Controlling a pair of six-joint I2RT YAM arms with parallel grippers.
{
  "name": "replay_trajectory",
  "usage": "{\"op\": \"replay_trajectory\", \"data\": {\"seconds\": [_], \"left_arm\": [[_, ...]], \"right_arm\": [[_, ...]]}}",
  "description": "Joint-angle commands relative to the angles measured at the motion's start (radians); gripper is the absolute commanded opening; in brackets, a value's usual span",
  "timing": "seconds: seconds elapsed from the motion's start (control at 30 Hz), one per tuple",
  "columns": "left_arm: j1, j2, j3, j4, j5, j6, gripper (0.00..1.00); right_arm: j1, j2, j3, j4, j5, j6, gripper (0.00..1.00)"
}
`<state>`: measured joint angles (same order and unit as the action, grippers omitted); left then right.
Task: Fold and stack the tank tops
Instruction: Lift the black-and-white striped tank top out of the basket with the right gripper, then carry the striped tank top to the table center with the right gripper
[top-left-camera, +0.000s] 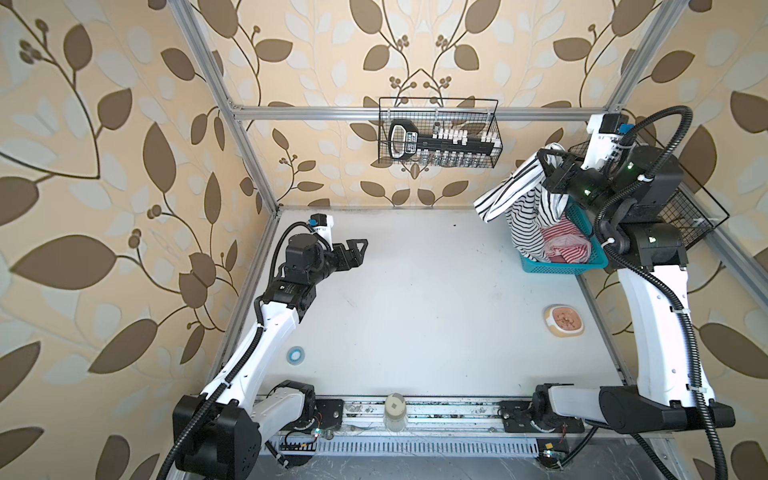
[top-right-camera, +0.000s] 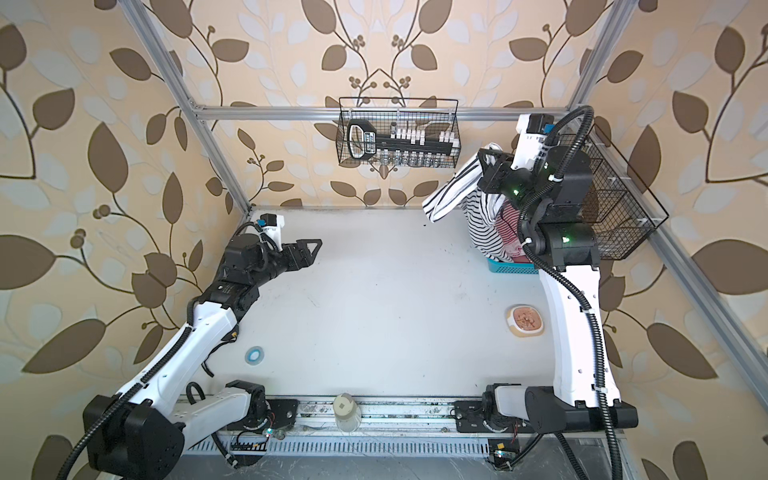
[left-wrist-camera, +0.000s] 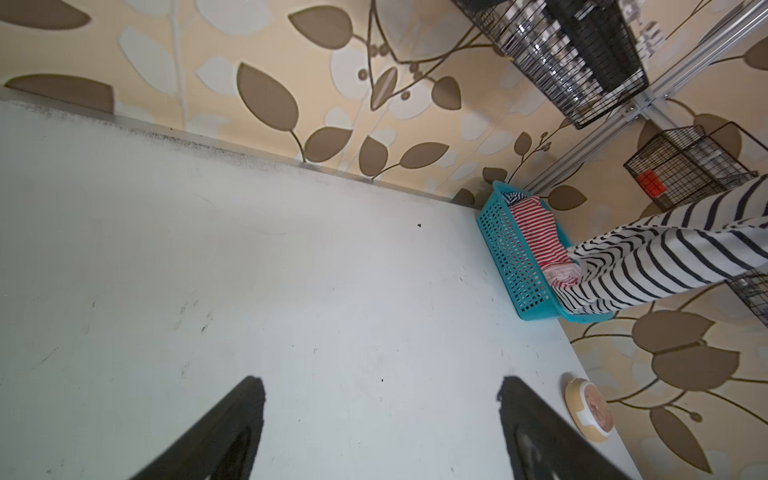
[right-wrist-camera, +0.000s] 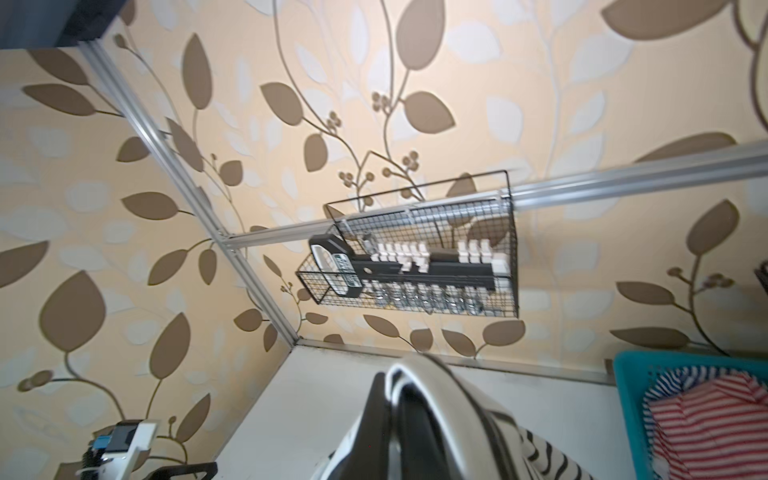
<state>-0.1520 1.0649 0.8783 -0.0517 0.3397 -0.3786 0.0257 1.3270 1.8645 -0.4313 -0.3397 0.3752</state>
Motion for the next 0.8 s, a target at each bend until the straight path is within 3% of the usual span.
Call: {"op": "replay_trajectory", "data": {"seconds": [0.0,0.47,0.77], "left_arm": [[-0.009,-0.052,0.034,-0.012,-0.001,-0.016,0.9],[-0.009,-0.1,0.058,-0.062,-0.034,-0.007,0.91],[-0.009,-0.094,0.081,-0.078,-0.067,0.007,0.92]], "right_arm": [[0.025,-0.01,0.06,0.082,-0.062,0.026,0.0],[0.076,0.143,0.146,0.13,-0.171,0.073,0.0],[0.153,0.314,0.237,0.15,-0.148,0.055,0.0]]}}
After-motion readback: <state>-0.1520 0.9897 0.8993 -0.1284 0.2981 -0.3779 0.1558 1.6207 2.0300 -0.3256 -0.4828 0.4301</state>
